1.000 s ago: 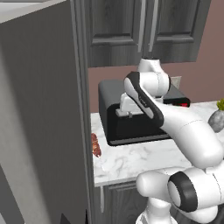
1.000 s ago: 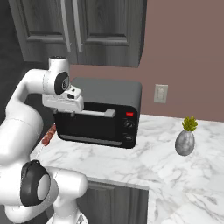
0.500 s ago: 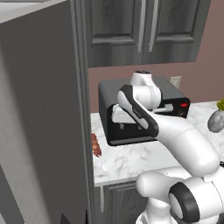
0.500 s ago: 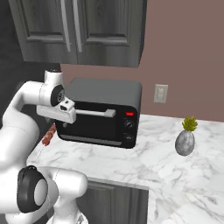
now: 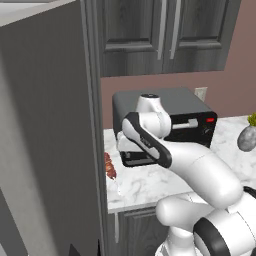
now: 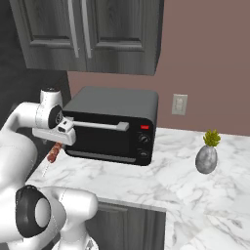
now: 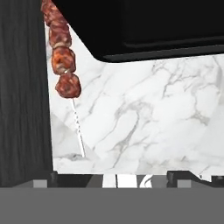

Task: Store the kebab skewer in the freezer for long-term storage. Close the freezer door after placing the cooked food.

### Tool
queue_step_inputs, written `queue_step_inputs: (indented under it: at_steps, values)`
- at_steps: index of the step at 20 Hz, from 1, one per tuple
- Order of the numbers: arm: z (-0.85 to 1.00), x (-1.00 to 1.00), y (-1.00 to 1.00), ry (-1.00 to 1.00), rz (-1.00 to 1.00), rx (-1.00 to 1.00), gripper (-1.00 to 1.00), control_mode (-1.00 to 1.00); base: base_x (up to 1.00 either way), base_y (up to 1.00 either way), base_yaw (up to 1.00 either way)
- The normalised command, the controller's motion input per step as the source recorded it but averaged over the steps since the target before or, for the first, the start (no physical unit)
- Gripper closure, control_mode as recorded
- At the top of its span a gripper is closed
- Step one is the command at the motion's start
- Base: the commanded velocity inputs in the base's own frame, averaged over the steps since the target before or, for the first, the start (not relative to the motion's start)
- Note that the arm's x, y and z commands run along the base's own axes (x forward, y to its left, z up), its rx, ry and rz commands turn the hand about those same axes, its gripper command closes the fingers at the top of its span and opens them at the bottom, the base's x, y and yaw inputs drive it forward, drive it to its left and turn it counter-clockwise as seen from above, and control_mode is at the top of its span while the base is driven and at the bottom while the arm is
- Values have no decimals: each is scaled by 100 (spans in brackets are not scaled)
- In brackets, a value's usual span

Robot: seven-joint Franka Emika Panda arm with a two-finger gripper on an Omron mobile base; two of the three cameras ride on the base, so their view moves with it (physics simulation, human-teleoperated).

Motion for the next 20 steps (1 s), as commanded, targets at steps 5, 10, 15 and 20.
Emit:
queue_step_inputs:
  at_steps: [5, 10, 15, 20]
  values:
    - [-21, 0, 21, 0, 9, -1, -100, -100, 0, 0, 0]
    - [-26, 0, 23, -1, 14, -2, -100, -100, 0, 0, 0]
    - [-39, 0, 12, 0, 20, -5, -100, -100, 0, 0, 0]
    - [-44, 0, 0, 0, 21, -3, -100, -100, 0, 0, 0]
